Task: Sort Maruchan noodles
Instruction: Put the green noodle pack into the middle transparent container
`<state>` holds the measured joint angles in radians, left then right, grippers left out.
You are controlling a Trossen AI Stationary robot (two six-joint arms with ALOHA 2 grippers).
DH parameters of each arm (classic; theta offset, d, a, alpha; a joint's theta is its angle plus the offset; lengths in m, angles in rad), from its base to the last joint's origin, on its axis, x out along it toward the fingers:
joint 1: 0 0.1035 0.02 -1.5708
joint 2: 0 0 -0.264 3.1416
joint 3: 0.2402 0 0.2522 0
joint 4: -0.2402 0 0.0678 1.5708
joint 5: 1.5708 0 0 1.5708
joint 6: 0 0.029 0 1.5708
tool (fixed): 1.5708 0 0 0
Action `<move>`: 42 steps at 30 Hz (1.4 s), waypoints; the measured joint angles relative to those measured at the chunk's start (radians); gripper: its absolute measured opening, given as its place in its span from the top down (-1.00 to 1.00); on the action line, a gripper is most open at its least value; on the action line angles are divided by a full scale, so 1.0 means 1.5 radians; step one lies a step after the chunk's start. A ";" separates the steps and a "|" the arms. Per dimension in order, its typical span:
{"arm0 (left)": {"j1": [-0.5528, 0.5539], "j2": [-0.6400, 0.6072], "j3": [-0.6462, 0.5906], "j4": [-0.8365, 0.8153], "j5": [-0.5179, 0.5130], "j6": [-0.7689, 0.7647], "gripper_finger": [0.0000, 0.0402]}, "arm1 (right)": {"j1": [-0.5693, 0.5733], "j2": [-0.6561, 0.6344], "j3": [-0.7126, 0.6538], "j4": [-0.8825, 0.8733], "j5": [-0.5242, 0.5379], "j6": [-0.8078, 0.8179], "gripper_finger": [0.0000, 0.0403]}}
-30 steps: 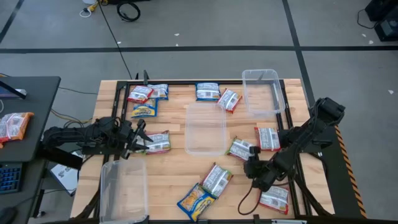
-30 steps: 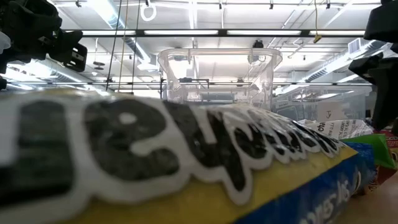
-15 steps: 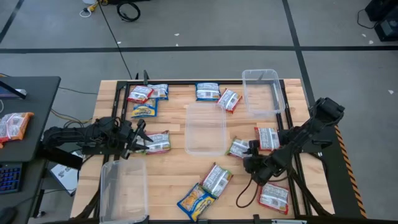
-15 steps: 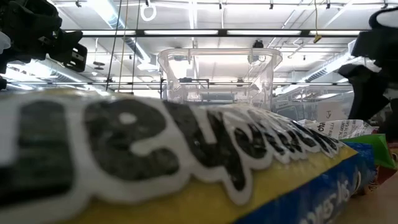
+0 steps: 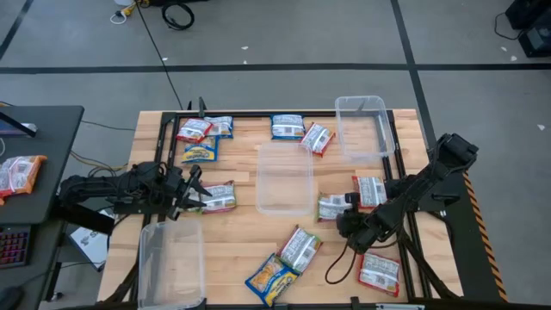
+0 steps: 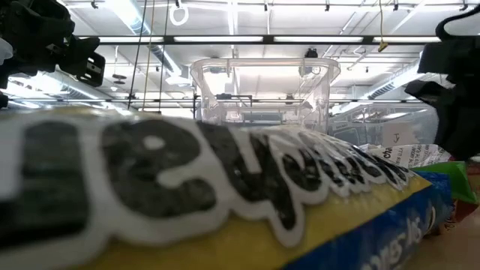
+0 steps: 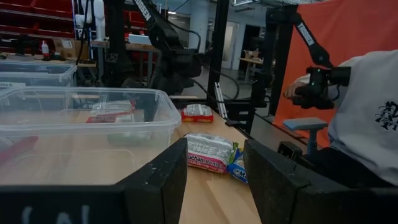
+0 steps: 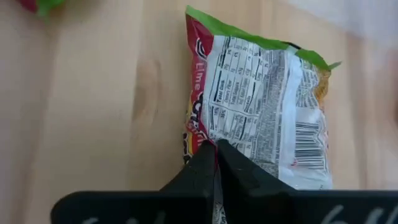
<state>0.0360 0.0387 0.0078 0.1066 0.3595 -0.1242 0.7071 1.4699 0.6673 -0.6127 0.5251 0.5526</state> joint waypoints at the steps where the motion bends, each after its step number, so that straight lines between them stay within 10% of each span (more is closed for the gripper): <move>1: 0.000 0.000 0.000 0.000 0.000 0.000 0.20 | -0.002 -0.014 0.012 -0.017 -0.012 0.001 0.93; 12: 0.000 0.000 0.000 0.000 0.000 0.000 0.20 | -0.008 -0.200 0.174 -0.116 -0.053 -0.064 0.96; 25: 0.000 0.000 0.000 0.000 0.000 0.000 0.20 | -0.146 -0.310 0.219 0.190 -0.108 -0.281 0.97; 42: 0.000 0.000 0.000 0.000 0.000 0.000 0.20 | -0.504 -0.076 0.218 0.312 -0.630 -0.156 0.97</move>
<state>0.0360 0.0387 0.0078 0.1070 0.3592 -0.1240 -0.0492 1.3565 0.9947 -0.1441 -0.4200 0.3186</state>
